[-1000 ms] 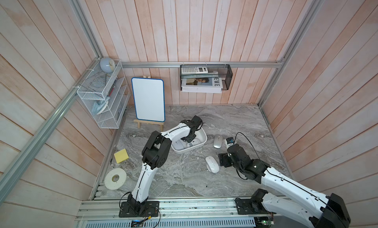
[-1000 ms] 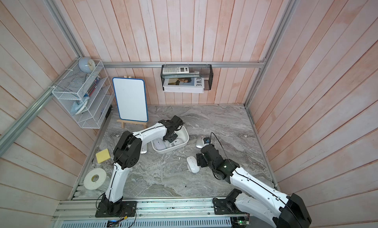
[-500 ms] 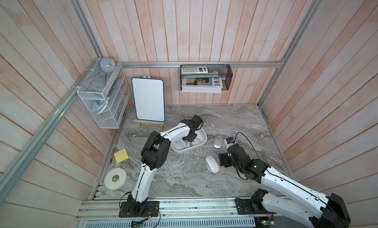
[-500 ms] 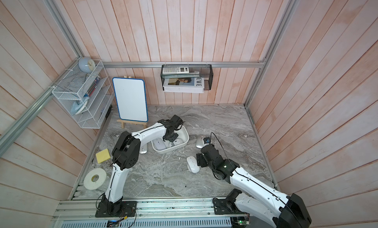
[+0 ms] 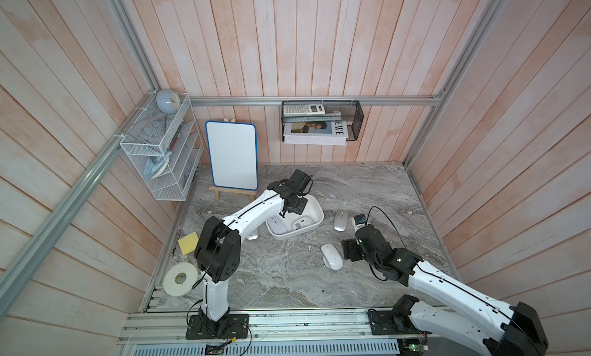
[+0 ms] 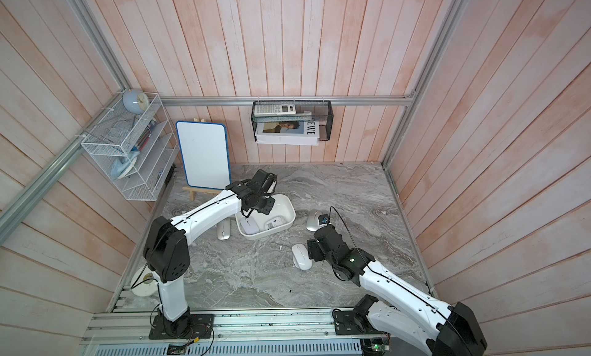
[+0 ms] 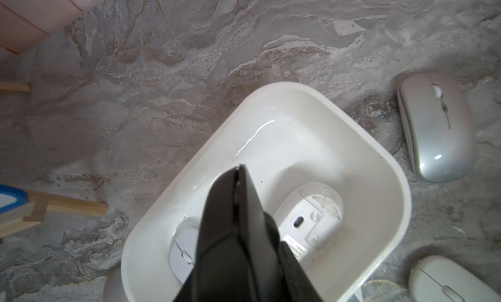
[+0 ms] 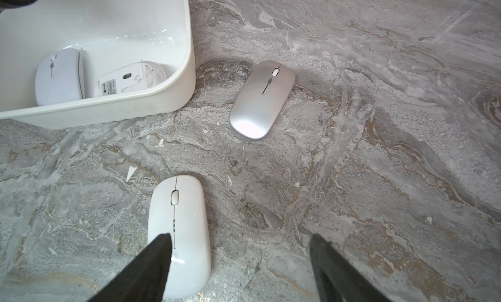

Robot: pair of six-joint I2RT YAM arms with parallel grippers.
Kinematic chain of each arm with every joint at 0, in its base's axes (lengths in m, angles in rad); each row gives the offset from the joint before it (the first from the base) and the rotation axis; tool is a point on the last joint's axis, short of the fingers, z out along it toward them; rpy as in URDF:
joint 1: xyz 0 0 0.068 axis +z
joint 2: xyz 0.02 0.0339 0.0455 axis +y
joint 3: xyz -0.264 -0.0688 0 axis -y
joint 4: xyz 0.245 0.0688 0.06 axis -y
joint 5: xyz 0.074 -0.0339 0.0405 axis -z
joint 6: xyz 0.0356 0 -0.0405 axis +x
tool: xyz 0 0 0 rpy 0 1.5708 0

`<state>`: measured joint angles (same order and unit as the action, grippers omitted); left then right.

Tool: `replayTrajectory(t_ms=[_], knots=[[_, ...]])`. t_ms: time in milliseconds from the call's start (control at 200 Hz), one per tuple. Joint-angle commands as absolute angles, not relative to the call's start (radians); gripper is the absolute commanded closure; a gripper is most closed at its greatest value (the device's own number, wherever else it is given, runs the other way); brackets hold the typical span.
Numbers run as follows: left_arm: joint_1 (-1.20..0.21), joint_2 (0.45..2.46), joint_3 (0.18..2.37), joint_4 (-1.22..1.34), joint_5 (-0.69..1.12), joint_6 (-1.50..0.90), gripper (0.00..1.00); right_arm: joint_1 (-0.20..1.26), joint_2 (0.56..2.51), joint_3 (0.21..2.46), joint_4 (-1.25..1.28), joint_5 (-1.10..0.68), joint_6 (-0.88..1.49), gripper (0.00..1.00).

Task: Take out the mouse from the storage box
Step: Pick up the mouse from the storage box, then place the mouse at the center of the board.

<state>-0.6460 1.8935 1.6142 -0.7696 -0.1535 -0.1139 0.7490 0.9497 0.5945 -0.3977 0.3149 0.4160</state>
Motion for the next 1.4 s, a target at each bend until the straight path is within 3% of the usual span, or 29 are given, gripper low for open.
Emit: replayTrajectory(t_ms=[0,200,805,1395], knots=[[-0.644,1.82,1.555,-0.765,-0.051,-0.23,0.73,0.745,0.953,0.638,-0.429,0.315,0.426,0.16],[-0.644,1.638,1.329,-0.708,0.074,-0.335,0.73,0.744,0.935,0.643,-0.451,0.321,0.43,0.16],[-0.643,1.095,0.752,-0.491,0.102,-0.654,0.75,0.746,0.994,0.662,-0.405,0.241,0.46,0.16],[-0.624,0.998,0.39,-0.175,0.177,-0.922,0.76,0.749,1.068,0.7,-0.396,0.205,0.487,0.17]])
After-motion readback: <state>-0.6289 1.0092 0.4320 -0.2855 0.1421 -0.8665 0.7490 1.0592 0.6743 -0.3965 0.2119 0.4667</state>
